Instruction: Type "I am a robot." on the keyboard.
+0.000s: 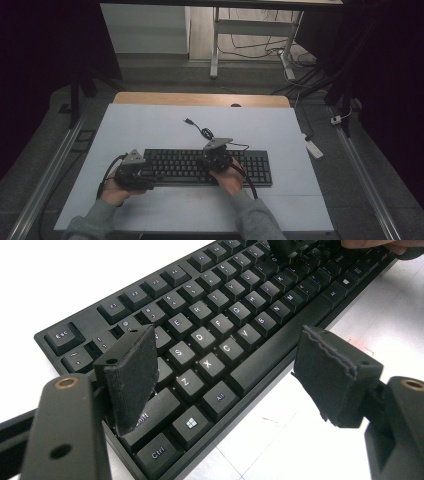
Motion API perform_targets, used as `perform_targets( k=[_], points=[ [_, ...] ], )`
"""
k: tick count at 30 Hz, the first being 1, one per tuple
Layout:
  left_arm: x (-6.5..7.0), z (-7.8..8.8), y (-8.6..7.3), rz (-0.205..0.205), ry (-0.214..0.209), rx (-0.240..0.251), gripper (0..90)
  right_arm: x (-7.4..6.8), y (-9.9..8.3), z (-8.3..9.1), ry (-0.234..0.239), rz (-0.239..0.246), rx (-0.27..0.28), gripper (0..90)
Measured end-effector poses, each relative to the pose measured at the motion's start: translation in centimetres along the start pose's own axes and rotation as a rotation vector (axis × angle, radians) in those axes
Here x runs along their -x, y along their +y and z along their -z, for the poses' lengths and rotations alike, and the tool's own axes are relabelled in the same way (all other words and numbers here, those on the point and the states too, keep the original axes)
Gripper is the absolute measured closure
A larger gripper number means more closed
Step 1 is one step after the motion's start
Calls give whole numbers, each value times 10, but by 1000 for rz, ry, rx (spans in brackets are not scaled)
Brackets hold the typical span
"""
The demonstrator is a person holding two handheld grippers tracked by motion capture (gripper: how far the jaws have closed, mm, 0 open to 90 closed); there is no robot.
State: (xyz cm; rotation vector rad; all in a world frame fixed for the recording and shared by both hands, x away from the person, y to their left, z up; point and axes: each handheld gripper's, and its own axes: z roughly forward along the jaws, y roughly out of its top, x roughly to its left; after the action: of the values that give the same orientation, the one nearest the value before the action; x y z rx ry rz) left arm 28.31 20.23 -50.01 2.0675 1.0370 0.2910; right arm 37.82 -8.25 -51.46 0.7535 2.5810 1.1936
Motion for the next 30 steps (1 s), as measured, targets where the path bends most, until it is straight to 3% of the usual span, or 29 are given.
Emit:
perform_targets(
  k=[9, 14, 18, 24, 30],
  points=[
    [-1, 1, 0, 0, 5, 2, 260, -2, 0, -5, -14, 16, -23, 897],
    [-1, 1, 0, 1, 11, 6, 259, -3, 3, 5, -14, 15, 30, 896],
    [-1, 1, 0, 2, 17, 11, 259, -2, 1, 16, -8, 16, 38, 887],
    [-3, 1, -1, 15, 31, 9, 261, 1, -10, 40, -24, -5, 69, 694],
    [-3, 0, 0, 21, 37, 11, 264, 7, -32, 73, -61, -19, 95, 574]
  ],
)
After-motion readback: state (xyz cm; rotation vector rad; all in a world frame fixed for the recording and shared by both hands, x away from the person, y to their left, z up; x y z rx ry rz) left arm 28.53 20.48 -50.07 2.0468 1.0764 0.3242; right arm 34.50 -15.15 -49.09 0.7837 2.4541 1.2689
